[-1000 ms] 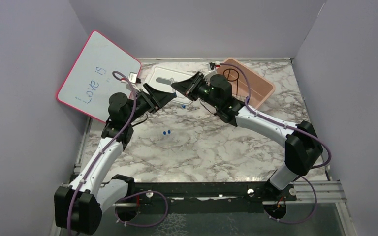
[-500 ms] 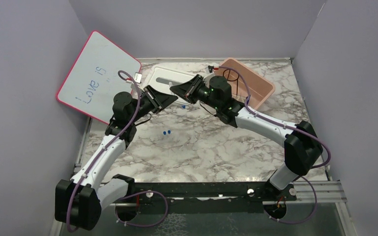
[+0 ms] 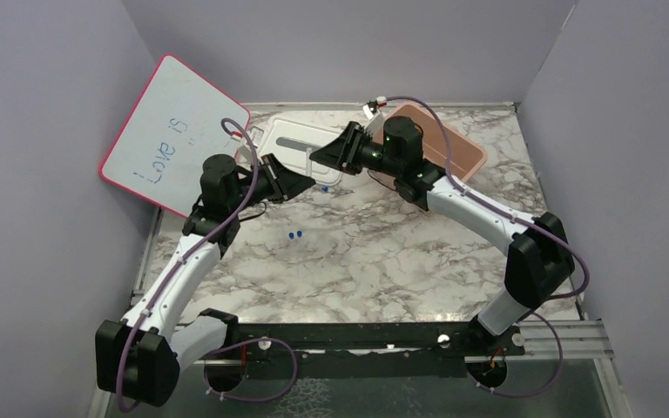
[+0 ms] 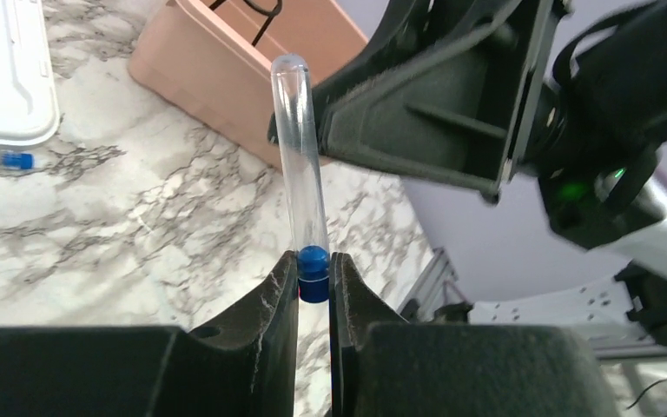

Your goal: Organize the chemistry lab equipment

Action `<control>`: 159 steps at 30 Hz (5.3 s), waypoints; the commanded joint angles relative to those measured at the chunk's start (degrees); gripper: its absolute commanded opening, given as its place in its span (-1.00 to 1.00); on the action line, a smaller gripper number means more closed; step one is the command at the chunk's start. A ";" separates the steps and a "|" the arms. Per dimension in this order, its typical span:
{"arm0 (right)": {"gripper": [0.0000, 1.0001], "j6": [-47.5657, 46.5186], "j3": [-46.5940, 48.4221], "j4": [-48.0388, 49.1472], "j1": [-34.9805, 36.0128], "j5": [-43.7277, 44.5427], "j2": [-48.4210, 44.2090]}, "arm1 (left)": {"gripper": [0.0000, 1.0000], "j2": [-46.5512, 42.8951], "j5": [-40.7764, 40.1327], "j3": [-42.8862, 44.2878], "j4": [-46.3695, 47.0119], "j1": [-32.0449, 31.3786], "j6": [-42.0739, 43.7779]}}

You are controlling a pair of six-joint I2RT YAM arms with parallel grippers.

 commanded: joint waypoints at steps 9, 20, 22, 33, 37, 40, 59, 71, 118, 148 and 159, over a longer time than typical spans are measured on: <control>-0.10 -20.13 10.49 -18.79 -2.14 -14.66 -1.84 | -0.93 -0.18 11.37 8.56 -19.85 -0.31 23.16; -0.37 -17.25 11.67 -17.27 -2.42 -20.97 0.76 | -0.93 -1.35 12.35 10.42 -22.71 -0.31 26.53; -0.34 -17.33 11.74 -17.50 -2.44 -20.09 0.81 | -0.93 -1.35 12.50 10.56 -22.89 -0.33 26.79; -0.09 -20.10 14.09 -22.59 -2.46 -14.17 1.76 | -0.93 -1.62 11.01 10.92 -23.84 -0.31 27.64; -0.09 -19.71 15.26 -21.86 -2.52 -16.94 3.34 | -0.93 -1.64 11.02 10.92 -23.80 -0.31 27.69; -0.19 -18.77 15.16 -20.26 -2.58 -19.65 3.76 | -0.93 -1.59 11.19 10.99 -23.79 -0.31 27.73; -0.79 18.32 -6.33 14.58 -2.64 -8.41 -4.60 | 0.35 -7.00 -1.19 4.16 -3.22 -0.31 0.35; -0.80 31.17 -9.42 15.28 -2.68 3.17 -6.01 | 0.46 -10.07 -11.59 -4.11 6.82 -0.94 -11.35; -0.02 25.17 -13.02 5.12 -2.82 3.63 -6.95 | -0.81 -5.51 -24.57 6.42 -12.14 -7.23 -0.49; 0.08 -1.64 -35.47 -4.21 -3.47 5.57 -13.98 | -0.82 13.71 -33.58 22.30 -71.43 -12.09 24.75; 0.07 -1.64 -35.05 -5.42 -3.47 6.43 -13.76 | -0.82 18.62 -34.11 21.47 -66.09 -12.18 25.60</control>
